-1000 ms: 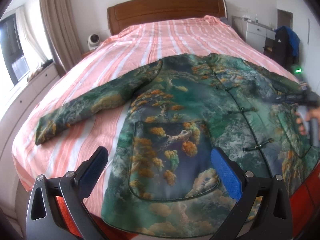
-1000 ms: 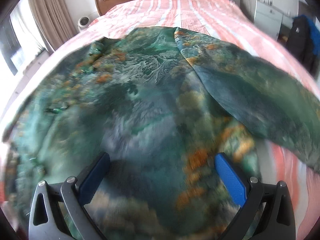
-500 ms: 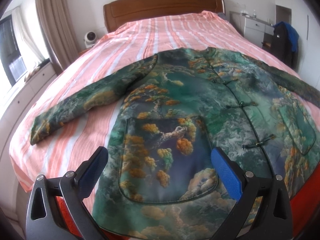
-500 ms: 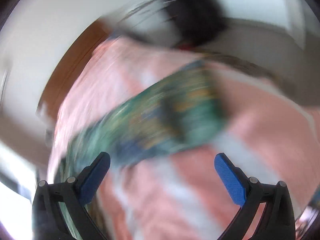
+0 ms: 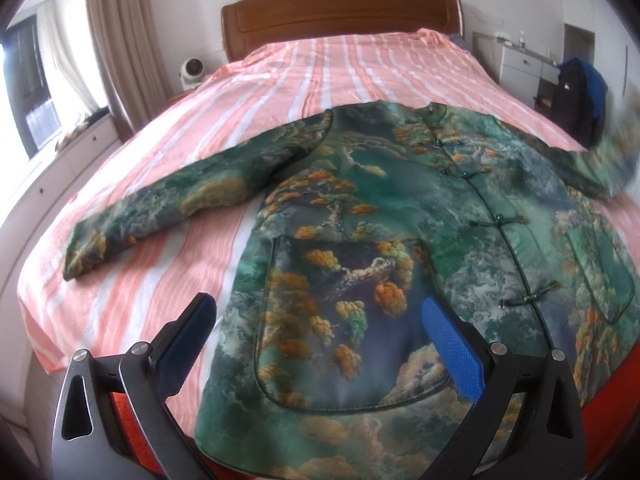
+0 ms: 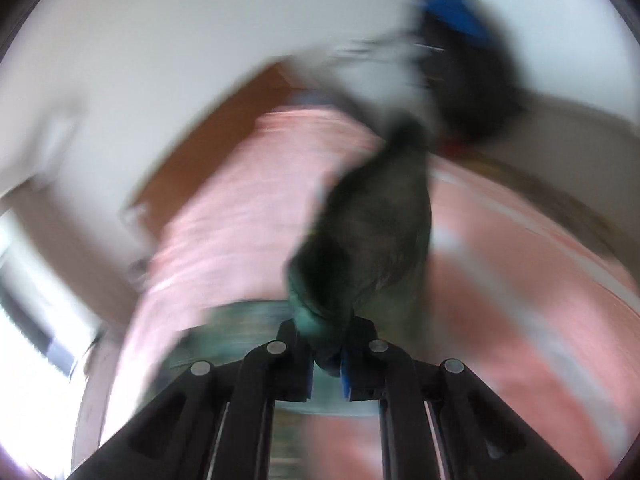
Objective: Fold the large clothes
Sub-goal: 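Grasp a sleeve cuff with the right gripper and fold it across the body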
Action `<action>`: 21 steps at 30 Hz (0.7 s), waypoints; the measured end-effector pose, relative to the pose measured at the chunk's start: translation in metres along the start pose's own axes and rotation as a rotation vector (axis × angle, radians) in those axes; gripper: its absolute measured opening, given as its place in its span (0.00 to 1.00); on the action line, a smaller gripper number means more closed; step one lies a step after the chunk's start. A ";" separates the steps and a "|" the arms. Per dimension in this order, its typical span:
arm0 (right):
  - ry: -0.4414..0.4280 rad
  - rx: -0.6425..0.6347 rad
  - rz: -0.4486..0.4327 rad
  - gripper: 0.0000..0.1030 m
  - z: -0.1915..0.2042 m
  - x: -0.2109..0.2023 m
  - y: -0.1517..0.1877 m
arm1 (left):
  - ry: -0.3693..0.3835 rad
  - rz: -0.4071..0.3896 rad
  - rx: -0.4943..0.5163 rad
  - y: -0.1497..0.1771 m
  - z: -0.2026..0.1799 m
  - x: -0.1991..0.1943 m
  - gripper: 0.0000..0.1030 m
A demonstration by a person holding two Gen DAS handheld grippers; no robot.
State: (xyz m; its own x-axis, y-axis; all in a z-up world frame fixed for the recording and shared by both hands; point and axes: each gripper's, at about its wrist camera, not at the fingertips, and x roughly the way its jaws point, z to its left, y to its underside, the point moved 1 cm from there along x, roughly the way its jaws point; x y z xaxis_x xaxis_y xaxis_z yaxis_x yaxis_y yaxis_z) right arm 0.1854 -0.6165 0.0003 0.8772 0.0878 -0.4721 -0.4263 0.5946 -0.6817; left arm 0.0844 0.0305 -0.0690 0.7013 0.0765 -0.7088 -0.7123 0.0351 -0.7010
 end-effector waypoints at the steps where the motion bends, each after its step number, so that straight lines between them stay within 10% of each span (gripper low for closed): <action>1: -0.052 -0.045 0.007 0.10 0.031 0.005 -0.002 | 0.006 0.003 -0.008 0.000 0.001 0.001 1.00; 8: -0.287 -0.319 0.164 0.10 0.249 0.122 0.060 | 0.030 -0.024 -0.059 0.008 0.019 -0.013 1.00; 13: -0.217 -0.357 0.298 0.17 0.274 0.228 0.138 | 0.029 -0.008 -0.113 0.014 0.034 -0.011 1.00; 16: -0.174 -0.308 0.454 0.55 0.247 0.273 0.177 | 0.028 0.001 -0.112 0.017 0.036 -0.009 1.00; 21: -0.217 -0.283 0.464 0.62 0.218 0.241 0.167 | 0.015 -0.007 -0.099 0.017 0.037 -0.008 1.00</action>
State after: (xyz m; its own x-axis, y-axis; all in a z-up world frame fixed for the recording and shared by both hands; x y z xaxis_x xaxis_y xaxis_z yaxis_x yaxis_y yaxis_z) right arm 0.3736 -0.3219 -0.1060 0.5967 0.4674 -0.6523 -0.7932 0.2204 -0.5677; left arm 0.0656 0.0678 -0.0728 0.7072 0.0615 -0.7043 -0.7015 -0.0630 -0.7099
